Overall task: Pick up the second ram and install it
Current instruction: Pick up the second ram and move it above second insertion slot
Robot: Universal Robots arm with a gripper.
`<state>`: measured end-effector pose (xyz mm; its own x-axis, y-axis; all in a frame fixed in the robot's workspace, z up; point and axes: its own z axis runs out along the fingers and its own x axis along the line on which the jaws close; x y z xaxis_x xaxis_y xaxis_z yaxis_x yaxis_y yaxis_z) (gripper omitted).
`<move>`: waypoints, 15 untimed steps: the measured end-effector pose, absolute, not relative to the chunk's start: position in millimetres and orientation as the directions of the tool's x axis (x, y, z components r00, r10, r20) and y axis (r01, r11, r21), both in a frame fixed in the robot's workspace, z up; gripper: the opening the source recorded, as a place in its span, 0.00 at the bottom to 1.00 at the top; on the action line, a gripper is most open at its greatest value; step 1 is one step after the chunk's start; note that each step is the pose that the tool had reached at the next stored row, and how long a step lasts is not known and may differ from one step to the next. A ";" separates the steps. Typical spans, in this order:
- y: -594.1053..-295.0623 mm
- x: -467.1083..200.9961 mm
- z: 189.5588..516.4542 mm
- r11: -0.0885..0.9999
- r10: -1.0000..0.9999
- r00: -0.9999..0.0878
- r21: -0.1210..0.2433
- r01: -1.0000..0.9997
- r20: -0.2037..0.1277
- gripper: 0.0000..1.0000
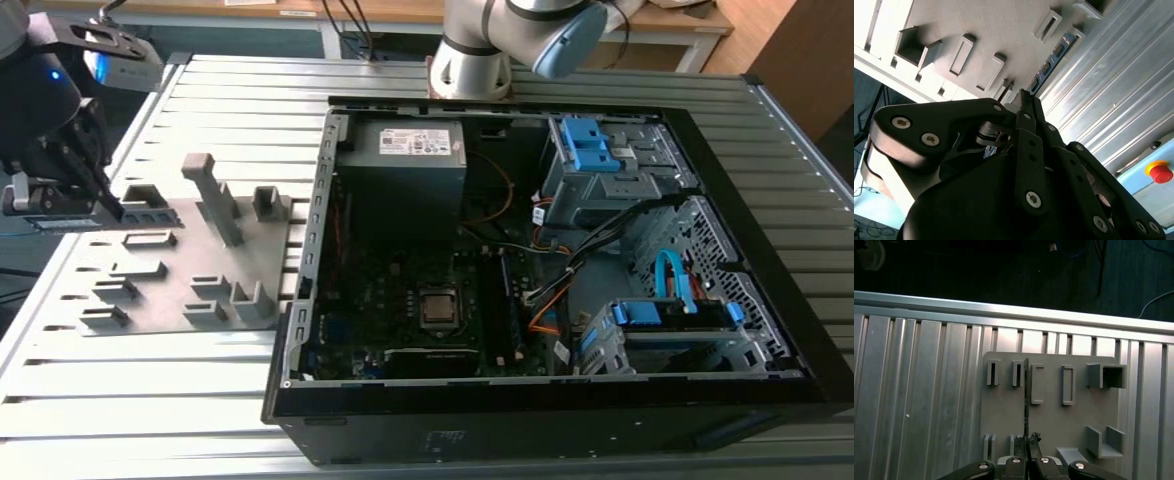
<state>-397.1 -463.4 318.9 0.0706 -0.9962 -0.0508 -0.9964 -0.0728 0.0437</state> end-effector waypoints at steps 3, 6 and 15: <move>-463.4 -397.1 322.9 -0.073 -0.996 0.071 0.044 -0.996 -0.051 0.13; -463.4 -397.1 326.4 -0.073 -0.996 0.071 0.044 -0.996 -0.051 0.13; -463.4 -397.1 337.2 -0.073 -0.996 0.071 0.044 -0.996 -0.051 0.13</move>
<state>-397.1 -463.4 337.2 0.0707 -0.9962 -0.0508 -0.9964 -0.0730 0.0437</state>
